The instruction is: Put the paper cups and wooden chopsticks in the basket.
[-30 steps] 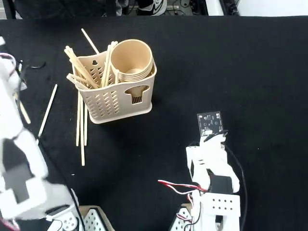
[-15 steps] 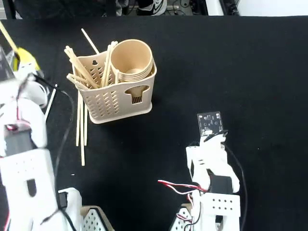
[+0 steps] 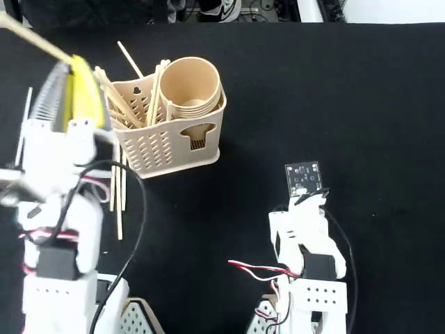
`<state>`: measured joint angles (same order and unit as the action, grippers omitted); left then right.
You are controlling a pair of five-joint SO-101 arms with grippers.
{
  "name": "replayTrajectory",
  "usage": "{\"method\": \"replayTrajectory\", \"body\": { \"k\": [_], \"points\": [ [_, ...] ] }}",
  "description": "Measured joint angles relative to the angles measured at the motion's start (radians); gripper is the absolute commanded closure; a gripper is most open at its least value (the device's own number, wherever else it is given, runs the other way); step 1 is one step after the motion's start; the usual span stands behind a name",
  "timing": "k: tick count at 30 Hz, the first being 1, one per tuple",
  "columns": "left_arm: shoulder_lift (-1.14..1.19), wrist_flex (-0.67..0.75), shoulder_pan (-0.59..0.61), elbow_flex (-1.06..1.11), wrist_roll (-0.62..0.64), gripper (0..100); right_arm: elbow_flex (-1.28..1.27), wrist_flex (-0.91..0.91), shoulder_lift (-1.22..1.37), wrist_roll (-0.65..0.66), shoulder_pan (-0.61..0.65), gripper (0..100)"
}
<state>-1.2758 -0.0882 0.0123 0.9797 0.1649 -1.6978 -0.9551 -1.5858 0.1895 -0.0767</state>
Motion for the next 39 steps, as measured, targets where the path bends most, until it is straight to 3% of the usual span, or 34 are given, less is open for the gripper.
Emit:
{"method": "replayTrajectory", "body": {
  "k": [5, 11, 17, 22, 25, 33, 39],
  "points": [
    [0.11, 0.074, -0.02, 0.101, 0.008, 97, 0.0, 0.0, 0.0, 0.0, 0.0, 98.6],
    [0.175, 0.043, -0.034, 0.121, 0.009, 81, 0.0, 0.0, 0.0, 0.0, 0.0, 98.6],
    [0.181, -0.242, -0.035, -0.025, 0.086, 81, 0.0, 0.0, 0.0, 0.0, 0.0, 98.6],
    [0.186, -0.463, -0.031, -0.239, 0.087, 81, 0.0, 0.0, 0.0, 0.0, 0.0, 98.6],
    [0.187, -0.6, 0.037, -0.387, 0.055, 79, 0.0, 0.0, 0.0, 0.0, 0.0, 98.6],
    [0.423, -1.163, 0.299, -0.796, -0.226, 77, 0.0, 0.0, 0.0, 0.0, 0.0, 98.6],
    [0.79, -1.297, 0.448, -0.893, -0.324, 77, 0.0, 0.0, 0.0, 0.0, 0.0, 98.6]
  ]
}}
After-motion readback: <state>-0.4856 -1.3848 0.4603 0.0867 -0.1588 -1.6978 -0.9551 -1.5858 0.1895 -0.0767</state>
